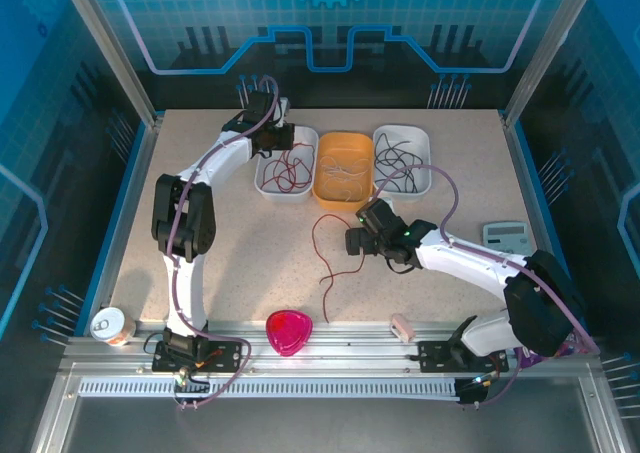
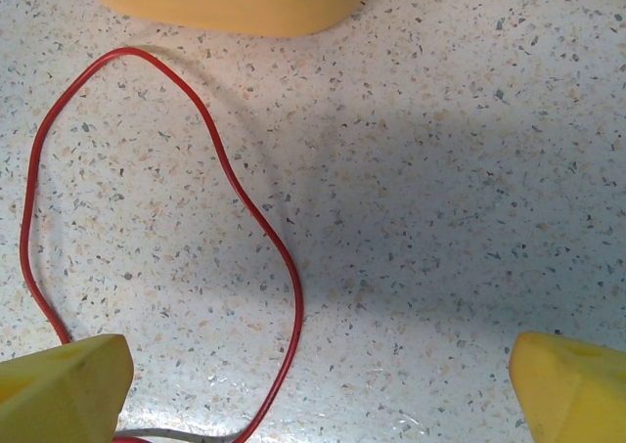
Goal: Untangle the cables
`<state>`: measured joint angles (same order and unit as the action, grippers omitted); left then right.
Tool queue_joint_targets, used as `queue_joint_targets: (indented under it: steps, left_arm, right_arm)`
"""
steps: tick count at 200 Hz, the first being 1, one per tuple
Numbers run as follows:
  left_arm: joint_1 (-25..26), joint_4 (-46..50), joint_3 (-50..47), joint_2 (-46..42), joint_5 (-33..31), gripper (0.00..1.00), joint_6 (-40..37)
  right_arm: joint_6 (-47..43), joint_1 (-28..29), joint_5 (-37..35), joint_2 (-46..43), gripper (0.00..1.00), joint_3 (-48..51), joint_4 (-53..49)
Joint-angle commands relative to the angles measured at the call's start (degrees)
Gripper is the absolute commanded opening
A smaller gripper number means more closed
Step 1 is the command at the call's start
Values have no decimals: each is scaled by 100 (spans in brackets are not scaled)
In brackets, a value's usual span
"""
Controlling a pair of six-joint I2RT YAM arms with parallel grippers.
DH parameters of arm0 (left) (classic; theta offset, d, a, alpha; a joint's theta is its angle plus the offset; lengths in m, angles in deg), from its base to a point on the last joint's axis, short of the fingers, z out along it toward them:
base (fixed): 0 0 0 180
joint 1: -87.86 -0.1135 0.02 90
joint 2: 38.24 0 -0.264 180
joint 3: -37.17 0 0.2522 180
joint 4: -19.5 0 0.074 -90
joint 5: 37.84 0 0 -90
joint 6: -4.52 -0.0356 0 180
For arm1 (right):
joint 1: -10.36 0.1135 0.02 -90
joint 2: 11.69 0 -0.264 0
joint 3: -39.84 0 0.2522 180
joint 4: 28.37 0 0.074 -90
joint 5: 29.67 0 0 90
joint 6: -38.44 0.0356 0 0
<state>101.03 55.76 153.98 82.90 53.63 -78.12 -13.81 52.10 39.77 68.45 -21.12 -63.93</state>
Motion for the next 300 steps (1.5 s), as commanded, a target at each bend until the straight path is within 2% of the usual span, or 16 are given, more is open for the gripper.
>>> queue_joint_targets:
  steps: [1, 50, 66, 116, 137, 191, 207, 221, 246, 255, 300]
  left_arm:
    - [-60, 145, 216, 88, 186, 2, -23]
    - [-60, 205, 377, 261, 289, 3, 12]
    - [-58, 297, 539, 423, 396, 11, 37]
    - [-51, 721, 1153, 904, 321, 22, 27]
    - [-53, 863, 1381, 1040, 220, 39, -38]
    - [-51, 1074, 1772, 1217, 26, 48, -15]
    - [-45, 1063, 1759, 1092, 37, 52, 36]
    - [-29, 1017, 1692, 906, 41, 61, 86]
    - [49, 850, 1364, 388, -48, 84, 156]
    - [108, 835, 1212, 164, -222, 99, 178]
    - [519, 628, -143, -1203, -1084, 99, 261]
  right_arm:
    - [117, 58, -88, -106, 100, 76, 27]
    - [126, 66, -111, -105, 100, 106, 62]
    - [126, 71, -80, -73, 100, 88, 62]
    - [118, 71, -106, -113, 100, 79, 10]
    - [91, 66, -129, -137, 100, 61, -8]
    - [38, 70, -98, -55, 100, -51, -26]
    - [39, 70, -115, -59, 100, -47, -35]
    - [30, 66, -125, -47, 100, -66, -43]
    - [25, 70, -150, 19, 100, -122, -60]
    - [38, 71, -155, 47, 100, -137, -61]
    - [186, 64, -444, 112, 100, -171, -160]
